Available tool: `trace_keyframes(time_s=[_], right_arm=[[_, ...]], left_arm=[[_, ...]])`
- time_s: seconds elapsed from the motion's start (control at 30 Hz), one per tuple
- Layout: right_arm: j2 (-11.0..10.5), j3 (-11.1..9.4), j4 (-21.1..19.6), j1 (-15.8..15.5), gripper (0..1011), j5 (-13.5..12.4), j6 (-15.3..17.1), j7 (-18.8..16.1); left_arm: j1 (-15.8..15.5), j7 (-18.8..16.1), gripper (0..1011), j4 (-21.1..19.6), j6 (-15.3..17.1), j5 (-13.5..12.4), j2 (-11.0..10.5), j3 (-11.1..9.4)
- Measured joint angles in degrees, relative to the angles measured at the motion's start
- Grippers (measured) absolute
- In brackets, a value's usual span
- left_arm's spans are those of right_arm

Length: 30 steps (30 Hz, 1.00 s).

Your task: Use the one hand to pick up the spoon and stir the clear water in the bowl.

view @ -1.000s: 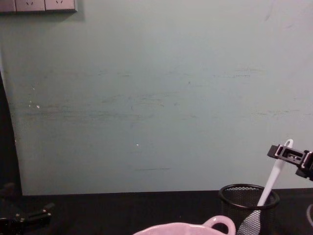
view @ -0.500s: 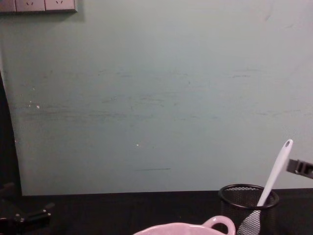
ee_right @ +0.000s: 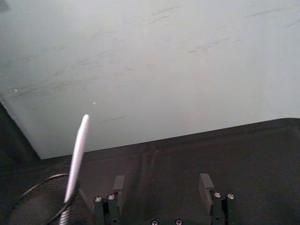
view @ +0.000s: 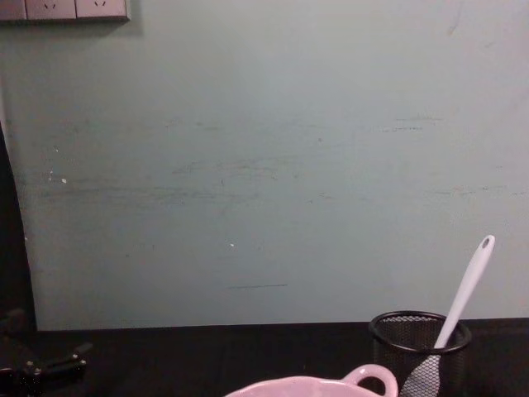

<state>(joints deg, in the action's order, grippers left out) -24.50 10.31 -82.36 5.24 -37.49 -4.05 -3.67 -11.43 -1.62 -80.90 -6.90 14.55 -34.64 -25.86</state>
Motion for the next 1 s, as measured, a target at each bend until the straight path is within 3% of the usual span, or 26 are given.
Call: trace_keyframes(time_s=[0.37, 1.0], right_arm=[[1.7, -1.0, 3.3, 1.0, 1003, 2.9, -2.5, -0.1], [1.5, -0.9, 3.0, 0.9, 1002, 2.7, -2.2, -0.3]], left_arm=[[0.0, 0.0, 1011, 0.0, 0.0, 0.0, 0.0, 0.0], [0.0, 0.0, 1011, 0.0, 0.0, 0.0, 0.0, 0.0]])
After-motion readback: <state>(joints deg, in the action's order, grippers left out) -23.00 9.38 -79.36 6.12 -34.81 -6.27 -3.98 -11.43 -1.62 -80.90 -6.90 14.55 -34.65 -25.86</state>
